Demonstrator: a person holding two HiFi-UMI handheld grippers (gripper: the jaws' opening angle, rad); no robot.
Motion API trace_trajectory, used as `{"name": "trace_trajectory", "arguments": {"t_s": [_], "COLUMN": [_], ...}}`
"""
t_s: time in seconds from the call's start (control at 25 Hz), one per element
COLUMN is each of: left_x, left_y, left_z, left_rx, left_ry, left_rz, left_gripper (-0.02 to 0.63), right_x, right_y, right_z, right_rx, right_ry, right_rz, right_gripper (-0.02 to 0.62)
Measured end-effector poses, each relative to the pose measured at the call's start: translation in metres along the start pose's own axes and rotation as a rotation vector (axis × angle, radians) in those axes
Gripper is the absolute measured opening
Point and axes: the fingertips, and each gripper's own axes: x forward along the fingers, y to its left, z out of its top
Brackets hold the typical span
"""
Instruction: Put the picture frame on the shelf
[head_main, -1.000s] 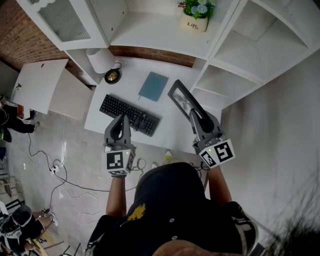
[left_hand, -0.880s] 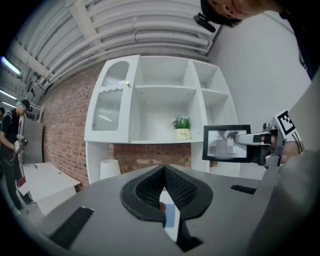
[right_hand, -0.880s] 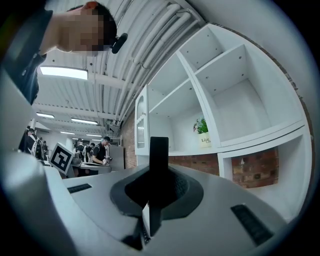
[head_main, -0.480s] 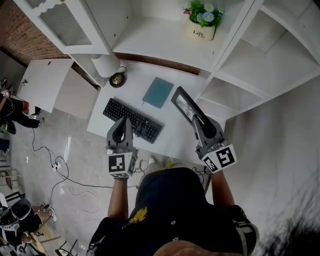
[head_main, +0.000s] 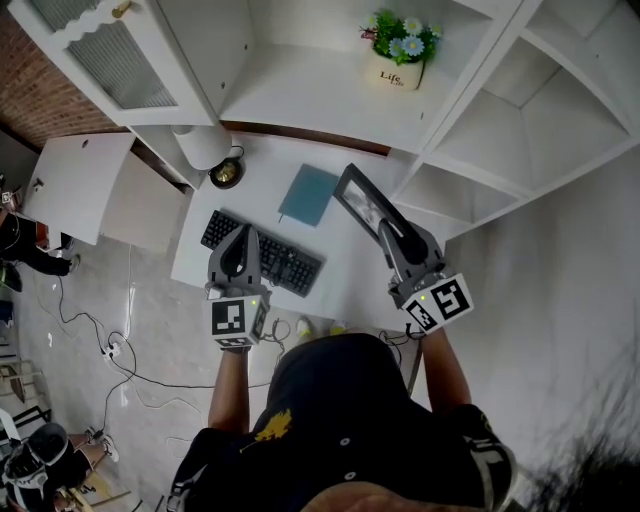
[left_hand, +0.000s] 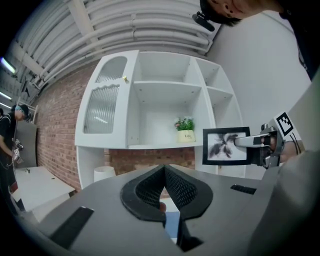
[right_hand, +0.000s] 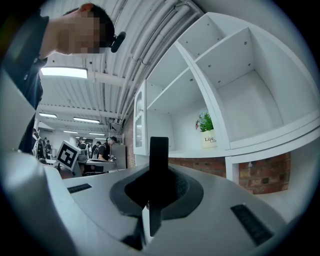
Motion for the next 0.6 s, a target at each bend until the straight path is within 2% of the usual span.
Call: {"name": "trace_trajectory", "arguments": {"t_s": [0.24, 0.6], "left_x": [0.008, 0.014], "left_y": [0.009, 0.018], "left_z": [0.008, 0.014], "left_rx": [0.007, 0.011], "left_ry": [-0.021, -0.044], "left_rz": [-0.029, -0.051], "left_gripper": [0.017, 0.017], "right_x": [0.026, 0.05], "right_y": [0.002, -0.004], "right_z": [0.012, 0.019], "right_rx": [-0.036, -0.061], "right_ry": [-0.013, -0.011], "right_rz": [0.043, 0.06], "right_gripper": [0.015, 0.015]}}
